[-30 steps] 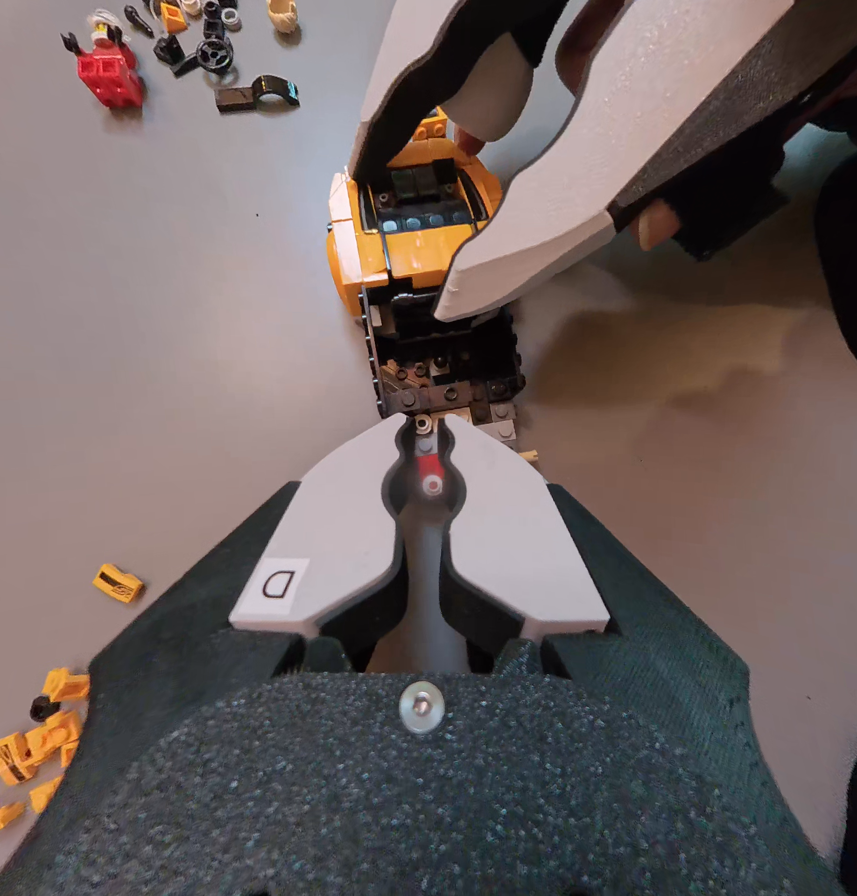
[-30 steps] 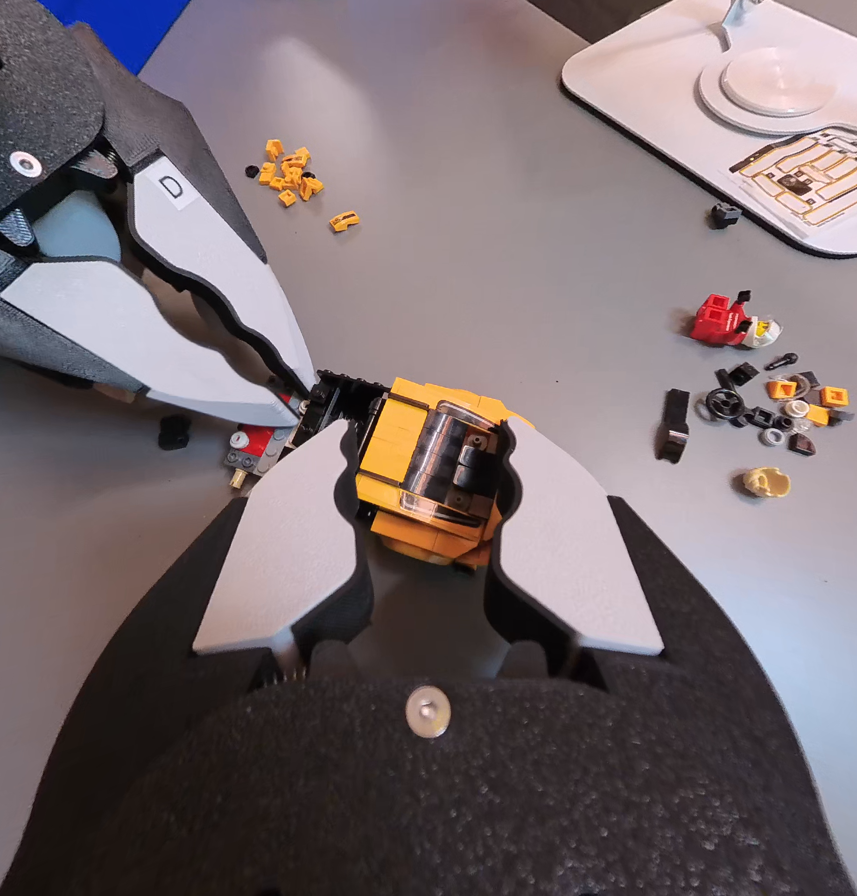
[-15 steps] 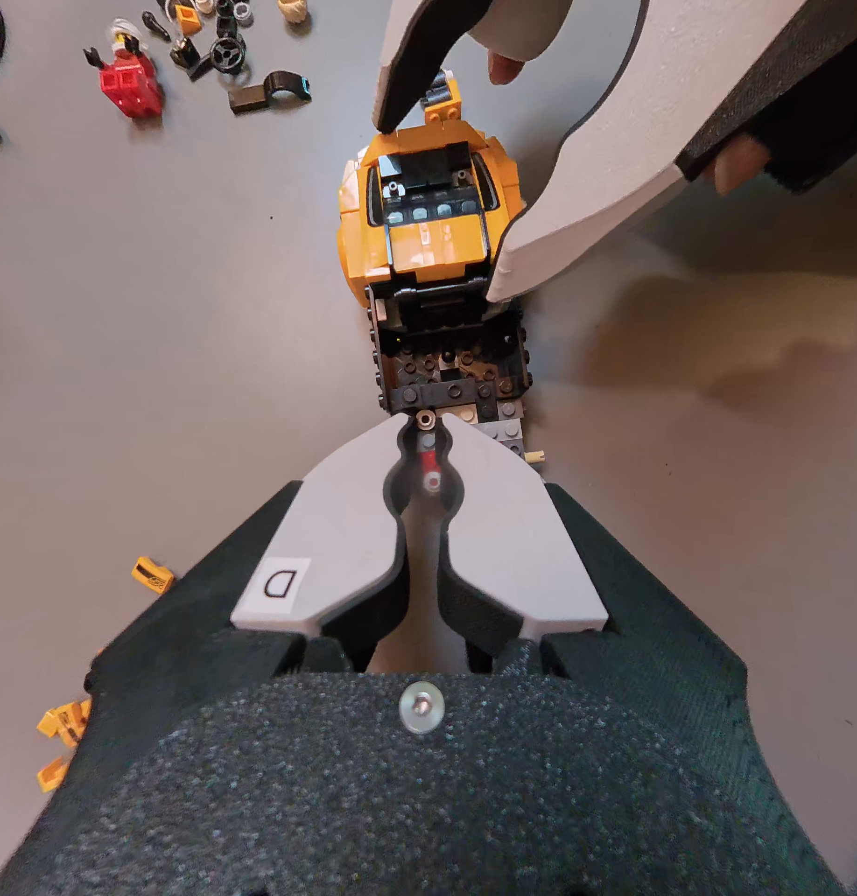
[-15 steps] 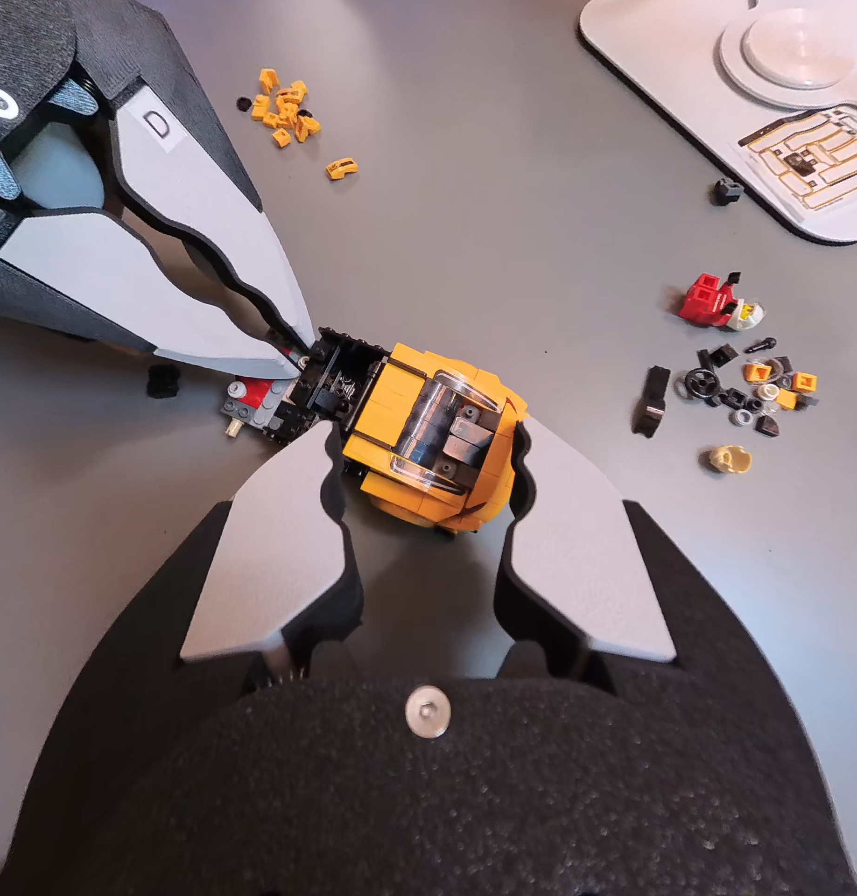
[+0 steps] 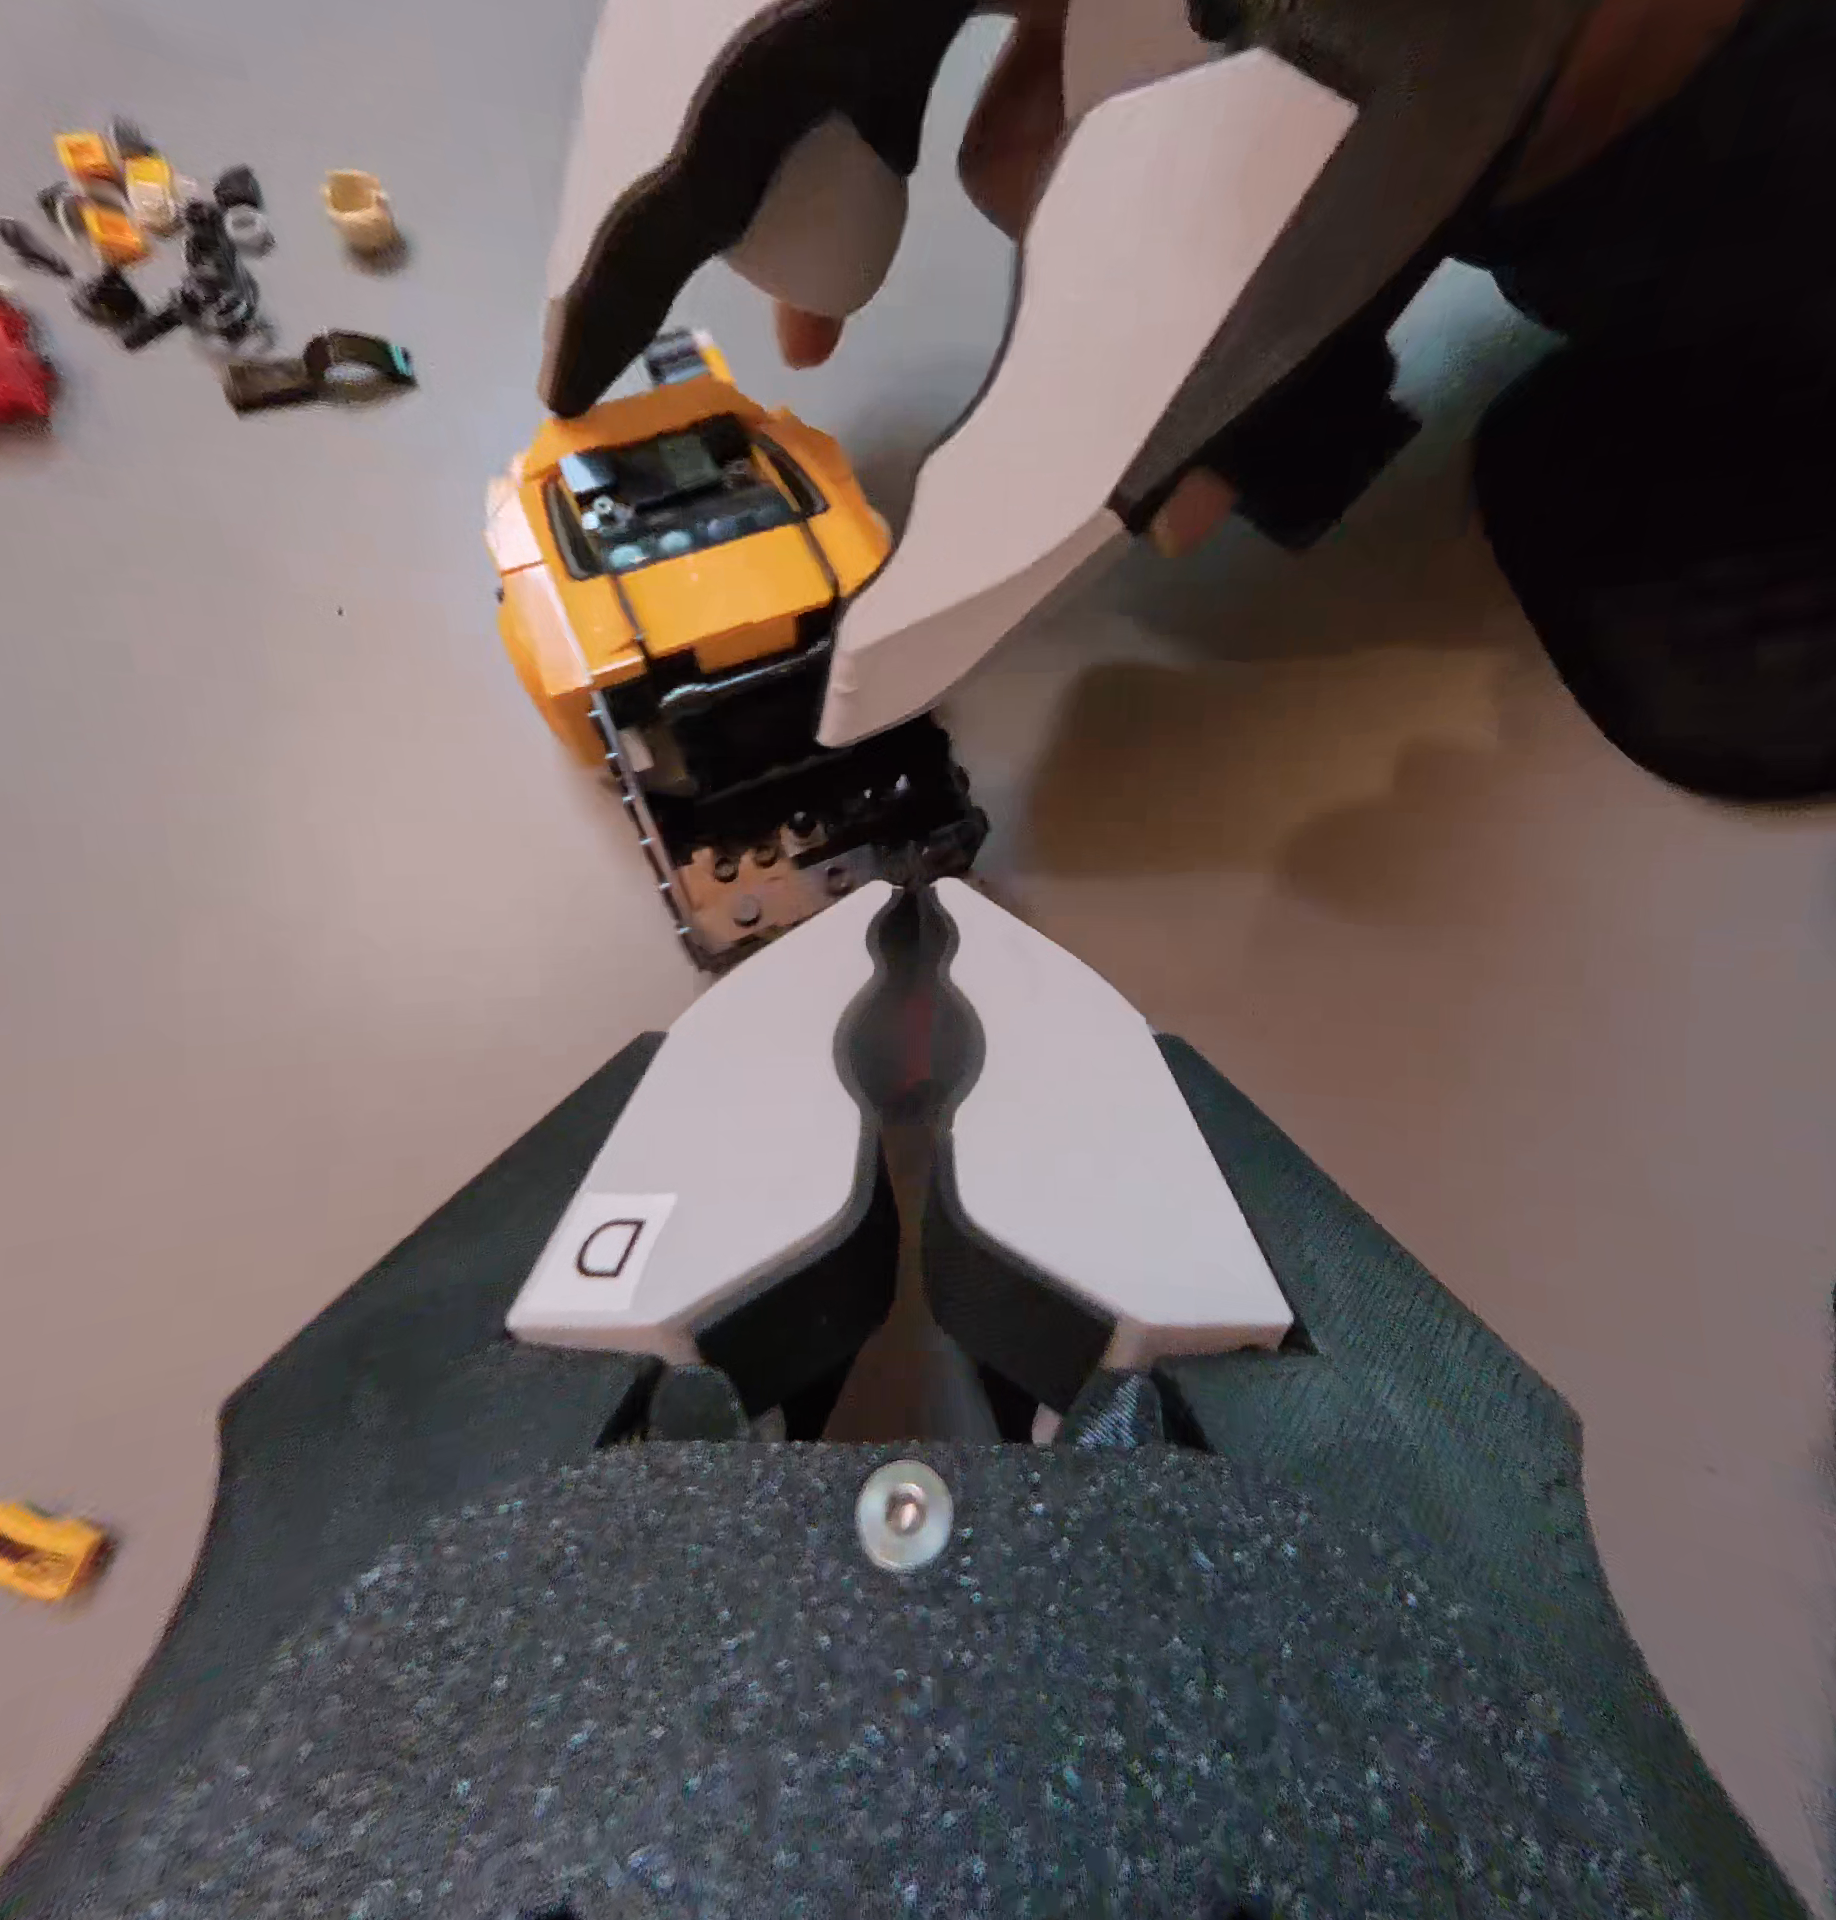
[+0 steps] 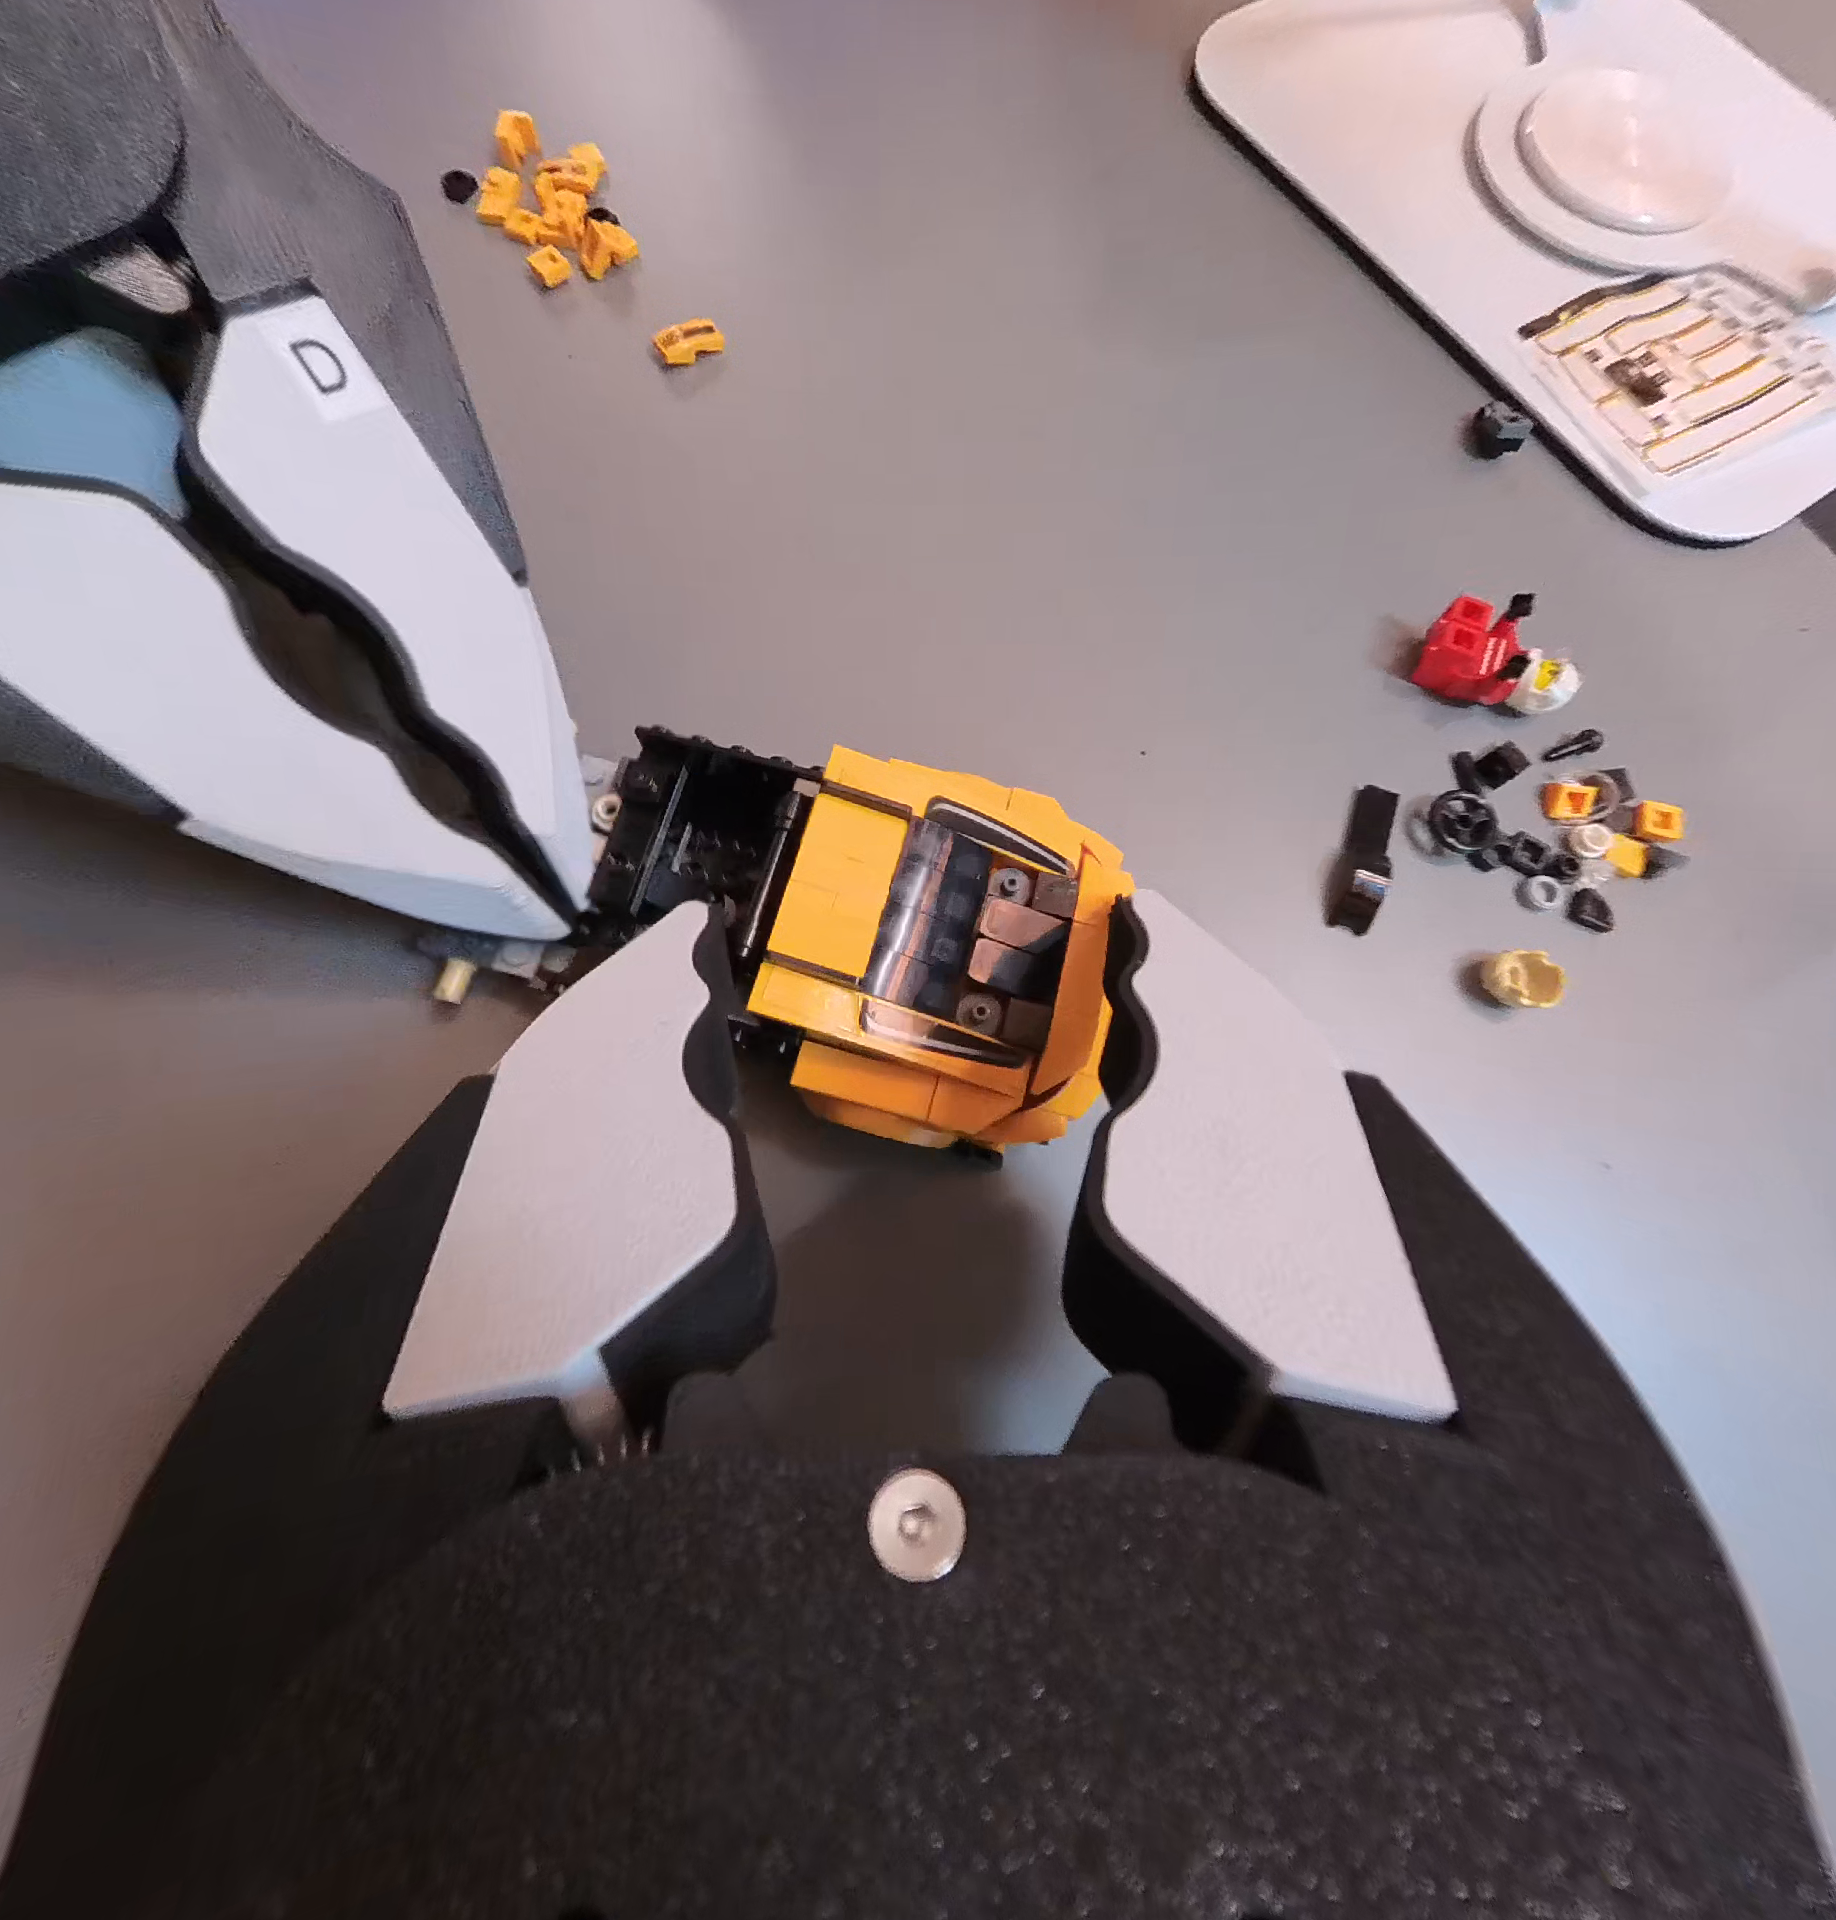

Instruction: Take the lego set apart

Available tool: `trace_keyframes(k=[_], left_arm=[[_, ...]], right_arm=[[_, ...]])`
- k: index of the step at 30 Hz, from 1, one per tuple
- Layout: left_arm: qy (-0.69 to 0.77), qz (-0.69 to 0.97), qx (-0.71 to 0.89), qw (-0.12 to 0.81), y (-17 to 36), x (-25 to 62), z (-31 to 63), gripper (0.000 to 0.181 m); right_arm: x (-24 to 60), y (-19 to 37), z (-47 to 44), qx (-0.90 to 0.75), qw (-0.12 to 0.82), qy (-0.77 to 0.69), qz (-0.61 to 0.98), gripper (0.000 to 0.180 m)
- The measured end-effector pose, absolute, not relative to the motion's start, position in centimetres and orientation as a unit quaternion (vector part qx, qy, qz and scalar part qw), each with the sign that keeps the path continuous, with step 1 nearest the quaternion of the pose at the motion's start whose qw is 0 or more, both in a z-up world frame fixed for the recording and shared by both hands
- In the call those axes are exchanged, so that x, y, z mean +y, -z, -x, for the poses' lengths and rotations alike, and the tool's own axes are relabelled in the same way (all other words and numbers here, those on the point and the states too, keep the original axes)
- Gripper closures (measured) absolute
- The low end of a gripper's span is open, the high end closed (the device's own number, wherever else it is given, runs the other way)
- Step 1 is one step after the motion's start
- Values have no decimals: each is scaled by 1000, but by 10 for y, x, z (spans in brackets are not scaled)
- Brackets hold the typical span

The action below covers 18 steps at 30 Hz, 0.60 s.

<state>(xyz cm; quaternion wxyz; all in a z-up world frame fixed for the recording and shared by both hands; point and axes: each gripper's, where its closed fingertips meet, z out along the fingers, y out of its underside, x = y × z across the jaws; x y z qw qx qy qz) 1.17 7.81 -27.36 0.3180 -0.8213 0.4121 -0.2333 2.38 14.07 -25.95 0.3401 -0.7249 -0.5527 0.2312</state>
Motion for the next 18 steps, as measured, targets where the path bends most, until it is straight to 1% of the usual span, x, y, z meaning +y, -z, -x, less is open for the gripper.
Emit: trace_keyframes(k=[3, 6, 8, 10, 12, 14, 18], left_arm=[[250, 821, 397, 325, 260, 82, -7, 180], [219, 836, 381, 329, 250, 88, 11, 181], [191, 851, 378, 310, 257, 88, 20, 181], [187, 860, 374, 293, 267, 86, 17, 167], [182, 866, 364, 290, 273, 90, 14, 162], [168, 870, 361, 292, 274, 93, 15, 167], [149, 876, 357, 288, 275, 93, 15, 168]], right_arm=[[142, 260, -24, -550, 345, -223, 728, 111], [142, 260, -24, -547, 346, -227, 727, 111], [142, 259, -24, -548, 348, -225, 727, 111], [142, 259, -24, -547, 348, -225, 727, 111], [142, 260, -24, -545, 348, -225, 728, 111], [142, 260, -23, -548, 352, -221, 727, 111], [142, 260, -23, -546, 353, -224, 726, 111]])
